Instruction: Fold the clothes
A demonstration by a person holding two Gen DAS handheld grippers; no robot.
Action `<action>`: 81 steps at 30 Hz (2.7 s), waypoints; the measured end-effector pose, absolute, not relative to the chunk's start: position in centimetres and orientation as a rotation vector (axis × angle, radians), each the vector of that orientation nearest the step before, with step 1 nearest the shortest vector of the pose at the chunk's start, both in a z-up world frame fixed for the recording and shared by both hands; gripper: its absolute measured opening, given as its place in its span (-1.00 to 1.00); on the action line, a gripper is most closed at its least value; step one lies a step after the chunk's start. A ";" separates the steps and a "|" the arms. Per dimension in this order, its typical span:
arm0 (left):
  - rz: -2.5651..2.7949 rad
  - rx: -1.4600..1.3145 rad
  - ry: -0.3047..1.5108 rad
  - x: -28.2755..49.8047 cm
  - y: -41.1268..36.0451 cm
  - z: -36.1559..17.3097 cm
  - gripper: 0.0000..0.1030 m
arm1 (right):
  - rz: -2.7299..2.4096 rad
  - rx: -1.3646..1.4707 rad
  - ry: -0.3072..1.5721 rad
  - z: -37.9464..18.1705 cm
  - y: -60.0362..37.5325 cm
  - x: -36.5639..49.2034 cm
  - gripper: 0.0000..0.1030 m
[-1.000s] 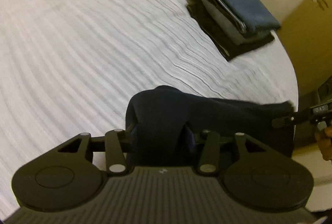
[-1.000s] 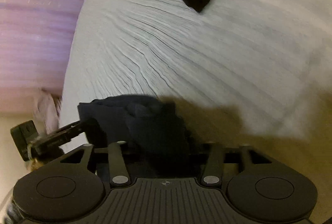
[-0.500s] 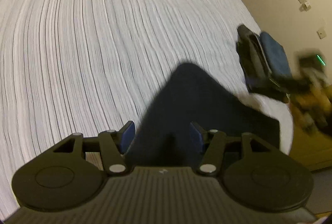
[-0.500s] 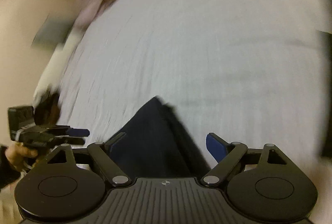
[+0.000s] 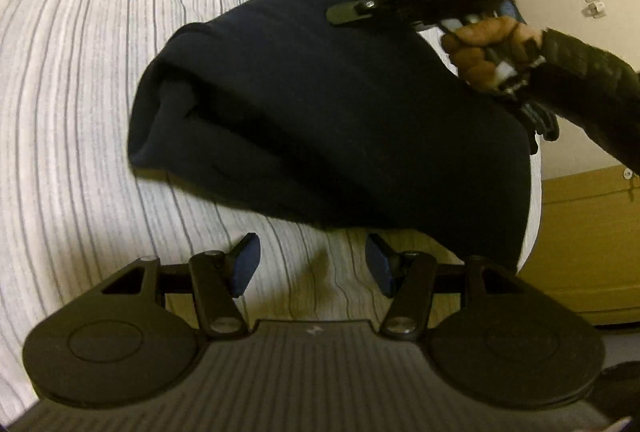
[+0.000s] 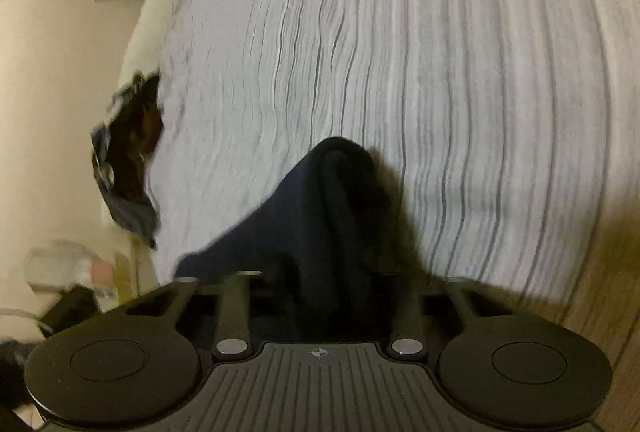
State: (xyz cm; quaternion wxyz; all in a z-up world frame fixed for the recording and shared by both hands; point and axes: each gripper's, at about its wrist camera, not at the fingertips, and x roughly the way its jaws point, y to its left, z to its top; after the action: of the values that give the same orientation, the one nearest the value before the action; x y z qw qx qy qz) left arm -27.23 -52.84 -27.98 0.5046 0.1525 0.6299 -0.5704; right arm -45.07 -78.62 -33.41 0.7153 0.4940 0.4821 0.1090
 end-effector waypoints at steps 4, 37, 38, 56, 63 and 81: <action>-1.446 0.413 1.478 -27.8 -54.5 -26.6 0.03 | 0.052 1.150 0.942 -30.8 -79.5 -49.4 -0.63; -1.883 0.634 1.355 -36.3 -55.3 -23.1 0.10 | -1.333 1.270 0.284 -18.4 -58.6 -85.7 0.13; -1.879 0.627 1.352 -36.5 -55.2 -23.0 0.10 | -1.308 1.232 0.321 -18.0 -58.7 -85.3 0.13; -1.333 0.320 1.427 -41.8 -51.3 -26.5 0.12 | -0.314 0.474 1.015 -19.1 -61.5 -73.8 0.42; -1.266 0.321 1.391 -39.3 -47.3 -26.3 0.12 | -0.134 0.244 1.004 -19.1 -53.1 -68.5 0.42; -1.380 0.234 1.335 -39.4 -42.0 -26.1 0.14 | -0.199 0.583 1.067 -24.0 -57.2 -65.5 0.15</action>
State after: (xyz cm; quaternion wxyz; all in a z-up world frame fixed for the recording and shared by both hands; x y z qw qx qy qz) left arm -39.42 -41.96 -26.05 0.5678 0.0998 0.5682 -0.5872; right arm -65.50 -57.25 -23.97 0.8161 0.2732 0.5006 -0.0935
